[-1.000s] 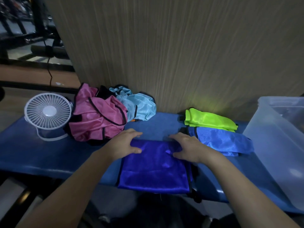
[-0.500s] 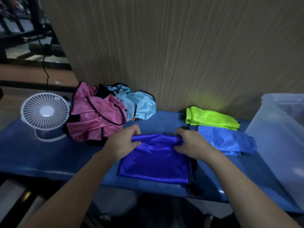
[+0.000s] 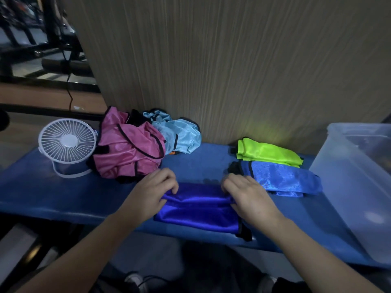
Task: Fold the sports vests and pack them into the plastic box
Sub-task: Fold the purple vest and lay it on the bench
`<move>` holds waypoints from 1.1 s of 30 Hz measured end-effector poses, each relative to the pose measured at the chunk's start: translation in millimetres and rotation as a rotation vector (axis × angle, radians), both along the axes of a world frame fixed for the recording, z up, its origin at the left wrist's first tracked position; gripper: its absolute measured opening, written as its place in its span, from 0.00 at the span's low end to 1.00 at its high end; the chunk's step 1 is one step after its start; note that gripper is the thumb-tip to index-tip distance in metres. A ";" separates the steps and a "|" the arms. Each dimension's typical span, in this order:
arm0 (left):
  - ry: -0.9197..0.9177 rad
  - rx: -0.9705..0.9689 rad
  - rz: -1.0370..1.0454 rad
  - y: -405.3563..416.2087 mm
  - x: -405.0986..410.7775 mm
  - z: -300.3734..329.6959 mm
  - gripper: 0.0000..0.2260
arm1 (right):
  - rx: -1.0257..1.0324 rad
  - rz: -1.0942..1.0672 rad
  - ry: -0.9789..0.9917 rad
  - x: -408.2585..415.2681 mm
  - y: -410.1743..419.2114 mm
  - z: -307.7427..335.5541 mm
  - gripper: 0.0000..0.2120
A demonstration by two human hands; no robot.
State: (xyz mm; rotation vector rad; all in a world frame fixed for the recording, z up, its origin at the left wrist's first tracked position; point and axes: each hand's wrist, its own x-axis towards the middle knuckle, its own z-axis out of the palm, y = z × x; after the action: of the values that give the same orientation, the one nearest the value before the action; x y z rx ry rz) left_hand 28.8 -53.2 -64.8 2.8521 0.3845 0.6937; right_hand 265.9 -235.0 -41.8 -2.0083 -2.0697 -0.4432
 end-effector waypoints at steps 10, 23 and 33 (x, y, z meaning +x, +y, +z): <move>0.110 -0.071 -0.152 -27.8 -35.9 -3.7 0.13 | 0.076 0.139 -0.243 -16.1 -43.9 -22.1 0.05; 0.093 -0.087 0.006 -17.4 -14.9 -18.1 0.18 | 0.134 0.009 -0.179 -10.4 -7.7 -26.2 0.04; -0.177 -0.744 0.276 15.1 31.6 3.5 0.04 | 0.003 -0.280 0.828 28.3 45.6 -7.6 0.15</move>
State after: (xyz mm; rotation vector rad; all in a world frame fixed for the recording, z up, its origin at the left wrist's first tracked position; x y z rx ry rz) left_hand 60.4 -38.1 -61.3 2.0420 0.8168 0.6610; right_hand 294.1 -189.4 -49.5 -1.9956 -1.2880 0.3125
